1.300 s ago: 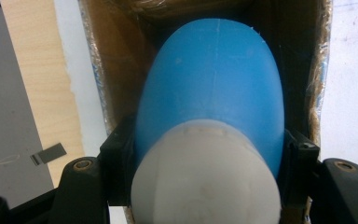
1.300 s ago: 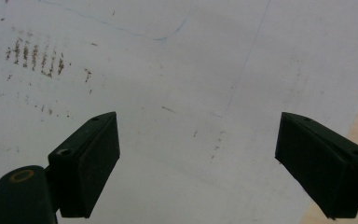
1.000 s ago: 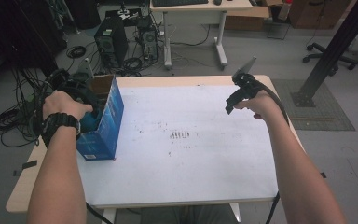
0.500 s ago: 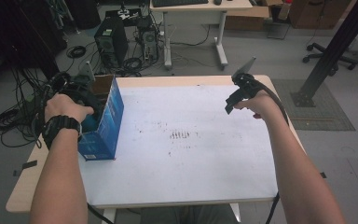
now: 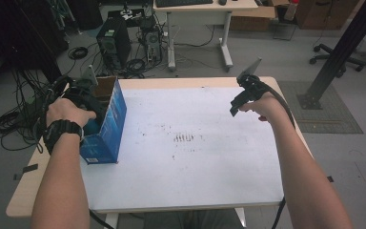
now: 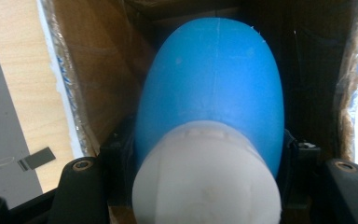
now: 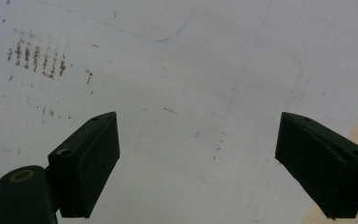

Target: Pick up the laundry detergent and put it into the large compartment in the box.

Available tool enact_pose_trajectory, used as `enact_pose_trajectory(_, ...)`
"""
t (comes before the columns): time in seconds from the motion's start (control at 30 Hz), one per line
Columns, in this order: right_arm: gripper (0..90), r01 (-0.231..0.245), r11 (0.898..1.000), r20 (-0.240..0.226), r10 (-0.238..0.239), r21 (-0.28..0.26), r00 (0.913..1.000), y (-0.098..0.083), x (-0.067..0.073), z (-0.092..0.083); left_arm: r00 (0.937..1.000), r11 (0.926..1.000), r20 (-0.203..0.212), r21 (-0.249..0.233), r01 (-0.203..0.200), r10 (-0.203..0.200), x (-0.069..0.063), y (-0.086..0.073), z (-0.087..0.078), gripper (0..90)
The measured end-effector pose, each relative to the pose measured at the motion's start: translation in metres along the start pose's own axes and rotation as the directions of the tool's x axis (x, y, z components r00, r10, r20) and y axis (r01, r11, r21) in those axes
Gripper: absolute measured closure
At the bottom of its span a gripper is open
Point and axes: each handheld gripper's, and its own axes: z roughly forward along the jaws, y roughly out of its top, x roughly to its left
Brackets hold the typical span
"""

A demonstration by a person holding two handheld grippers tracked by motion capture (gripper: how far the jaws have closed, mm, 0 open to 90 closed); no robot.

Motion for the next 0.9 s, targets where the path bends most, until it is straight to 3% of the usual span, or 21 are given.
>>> enact_pose_trajectory(0.9, 13.6, -0.001, 1.000, 0.001, 0.001, -0.005, 1.0000, -0.0009, -0.0019, -0.0011, 1.0000, 0.9999, -0.008, -0.016, -0.005, 0.005, 0.0003, -0.0019, 0.0058, 37.1)
